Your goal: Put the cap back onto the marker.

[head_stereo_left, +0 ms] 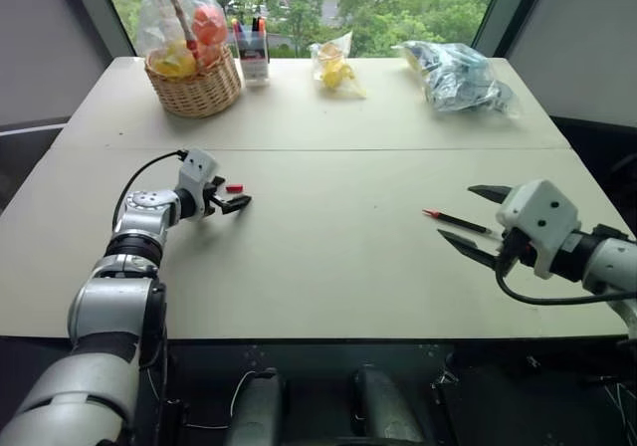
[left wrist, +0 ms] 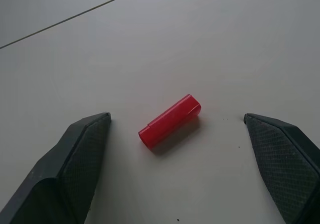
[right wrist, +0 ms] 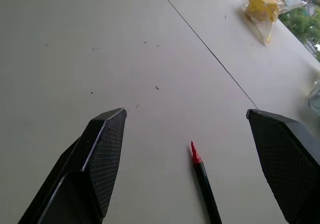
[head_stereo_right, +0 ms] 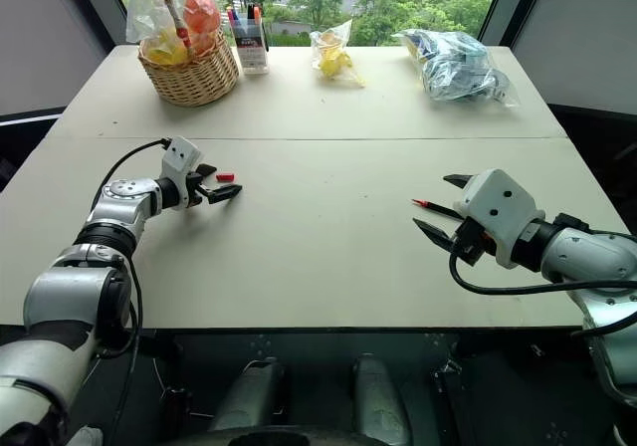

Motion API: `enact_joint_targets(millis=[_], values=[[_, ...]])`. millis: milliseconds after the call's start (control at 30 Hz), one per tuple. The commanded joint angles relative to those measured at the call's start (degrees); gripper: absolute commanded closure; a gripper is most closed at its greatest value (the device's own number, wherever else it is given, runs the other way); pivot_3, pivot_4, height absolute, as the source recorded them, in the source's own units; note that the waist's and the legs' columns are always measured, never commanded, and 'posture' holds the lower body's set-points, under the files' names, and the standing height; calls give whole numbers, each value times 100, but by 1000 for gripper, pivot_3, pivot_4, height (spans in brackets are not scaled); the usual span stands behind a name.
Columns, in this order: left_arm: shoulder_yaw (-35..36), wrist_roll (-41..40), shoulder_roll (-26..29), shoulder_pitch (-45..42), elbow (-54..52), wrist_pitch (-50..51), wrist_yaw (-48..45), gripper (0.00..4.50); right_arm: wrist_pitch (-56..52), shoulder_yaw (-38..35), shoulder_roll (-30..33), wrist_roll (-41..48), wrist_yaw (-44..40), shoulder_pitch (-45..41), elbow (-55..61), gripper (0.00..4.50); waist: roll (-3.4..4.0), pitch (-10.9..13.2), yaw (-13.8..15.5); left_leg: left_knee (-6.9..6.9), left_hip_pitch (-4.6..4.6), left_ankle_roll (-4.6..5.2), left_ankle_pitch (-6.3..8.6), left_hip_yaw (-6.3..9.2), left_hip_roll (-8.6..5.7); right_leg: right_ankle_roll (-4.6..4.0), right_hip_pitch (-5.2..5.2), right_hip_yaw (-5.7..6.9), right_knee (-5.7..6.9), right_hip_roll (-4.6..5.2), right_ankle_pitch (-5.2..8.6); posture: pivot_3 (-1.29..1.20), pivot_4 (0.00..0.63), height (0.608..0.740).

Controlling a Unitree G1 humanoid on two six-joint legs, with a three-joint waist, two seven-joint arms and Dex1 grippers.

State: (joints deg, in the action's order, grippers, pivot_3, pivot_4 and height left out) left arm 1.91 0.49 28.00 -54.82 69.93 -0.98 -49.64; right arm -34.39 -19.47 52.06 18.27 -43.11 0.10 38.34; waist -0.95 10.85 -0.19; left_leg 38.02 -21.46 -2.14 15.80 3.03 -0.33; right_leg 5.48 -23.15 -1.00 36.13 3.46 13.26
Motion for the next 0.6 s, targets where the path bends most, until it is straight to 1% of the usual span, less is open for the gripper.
enact_joint_targets(millis=[33,67,133,467,600], values=[[-200,164,-230,218,157,158,-245,613,60,-202,126,-9,-22,-44,103,515,0,0,18,0,0,0,0,0,-1,0,0,0,0,1,0,0,150,740],[-200,165,-255,224,149,157,-242,915,56,-219,147,2,-34,-42,102,515,1,-1,43,0,0,0,0,0,-1,0,0,0,0,1,0,0,150,740],[-200,174,-306,230,139,157,-213,1855,52,-246,186,18,-55,-48,93,515,2,-1,90,0,0,0,0,-1,-2,1,0,0,0,2,0,0,150,740],[-223,190,-433,246,21,107,-212,1855,33,-344,255,11,-113,-27,73,515,8,-5,103,1,0,0,0,1,-8,4,3,1,0,10,2,0,150,740],[-333,220,-456,339,-166,26,-481,1855,-9,-338,302,40,-158,-40,92,515,8,-5,103,1,-1,0,0,1,-9,4,3,1,-1,10,3,0,150,740]])
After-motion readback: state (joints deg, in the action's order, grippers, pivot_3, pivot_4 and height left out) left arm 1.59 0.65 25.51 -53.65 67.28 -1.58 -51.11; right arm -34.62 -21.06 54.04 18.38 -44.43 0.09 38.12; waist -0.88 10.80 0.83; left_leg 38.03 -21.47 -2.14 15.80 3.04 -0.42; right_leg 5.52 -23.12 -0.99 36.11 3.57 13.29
